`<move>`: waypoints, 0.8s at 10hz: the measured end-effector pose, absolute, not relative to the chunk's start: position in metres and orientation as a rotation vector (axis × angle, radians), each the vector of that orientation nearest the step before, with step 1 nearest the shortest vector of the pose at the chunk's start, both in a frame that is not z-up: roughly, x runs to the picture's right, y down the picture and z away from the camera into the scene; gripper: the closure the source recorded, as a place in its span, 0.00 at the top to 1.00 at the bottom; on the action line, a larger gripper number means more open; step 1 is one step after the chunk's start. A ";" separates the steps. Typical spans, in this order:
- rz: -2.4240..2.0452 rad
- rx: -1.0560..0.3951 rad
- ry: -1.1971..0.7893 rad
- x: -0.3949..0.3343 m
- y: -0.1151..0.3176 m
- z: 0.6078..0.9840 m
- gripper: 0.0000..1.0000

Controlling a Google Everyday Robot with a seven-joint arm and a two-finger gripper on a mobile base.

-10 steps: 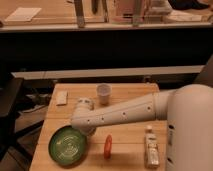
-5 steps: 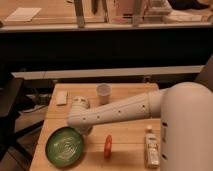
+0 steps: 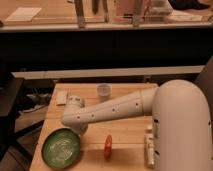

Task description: Push the ceramic bowl across the table

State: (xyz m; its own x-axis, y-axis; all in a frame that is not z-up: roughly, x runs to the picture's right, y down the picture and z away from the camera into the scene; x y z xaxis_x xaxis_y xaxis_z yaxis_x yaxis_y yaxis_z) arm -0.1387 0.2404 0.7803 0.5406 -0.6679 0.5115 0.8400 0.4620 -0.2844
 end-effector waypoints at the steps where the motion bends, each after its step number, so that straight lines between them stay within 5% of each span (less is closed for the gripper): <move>1: -0.952 -0.547 -0.354 -0.138 0.240 0.781 0.01; 8: -0.990 -0.537 -0.409 -0.158 0.240 0.780 0.01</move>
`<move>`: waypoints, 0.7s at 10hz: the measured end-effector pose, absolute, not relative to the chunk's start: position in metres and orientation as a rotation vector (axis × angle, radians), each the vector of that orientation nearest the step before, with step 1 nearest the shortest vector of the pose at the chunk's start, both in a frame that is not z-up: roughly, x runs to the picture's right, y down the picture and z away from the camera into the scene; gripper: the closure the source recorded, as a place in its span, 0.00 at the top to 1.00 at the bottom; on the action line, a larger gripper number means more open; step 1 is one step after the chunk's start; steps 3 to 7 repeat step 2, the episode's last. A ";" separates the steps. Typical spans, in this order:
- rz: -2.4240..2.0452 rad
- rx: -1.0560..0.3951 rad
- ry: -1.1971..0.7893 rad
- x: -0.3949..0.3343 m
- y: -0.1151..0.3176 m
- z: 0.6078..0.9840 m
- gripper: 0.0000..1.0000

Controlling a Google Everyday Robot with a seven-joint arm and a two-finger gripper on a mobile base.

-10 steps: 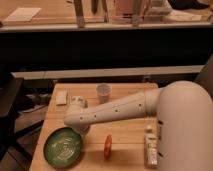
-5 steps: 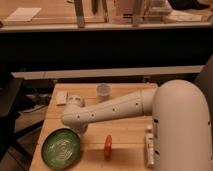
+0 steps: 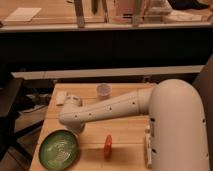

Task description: Push the ceramic bowl across the table

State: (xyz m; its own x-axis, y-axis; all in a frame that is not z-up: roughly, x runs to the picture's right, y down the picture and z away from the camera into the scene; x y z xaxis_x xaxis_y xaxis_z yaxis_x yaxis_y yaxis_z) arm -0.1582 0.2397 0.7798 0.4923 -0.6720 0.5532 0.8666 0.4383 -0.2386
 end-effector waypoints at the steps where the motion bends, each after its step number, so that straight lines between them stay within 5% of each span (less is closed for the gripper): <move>1: -0.991 -0.536 -0.412 -0.160 0.240 0.779 0.01; 7: -0.992 -0.535 -0.416 -0.164 0.241 0.779 0.01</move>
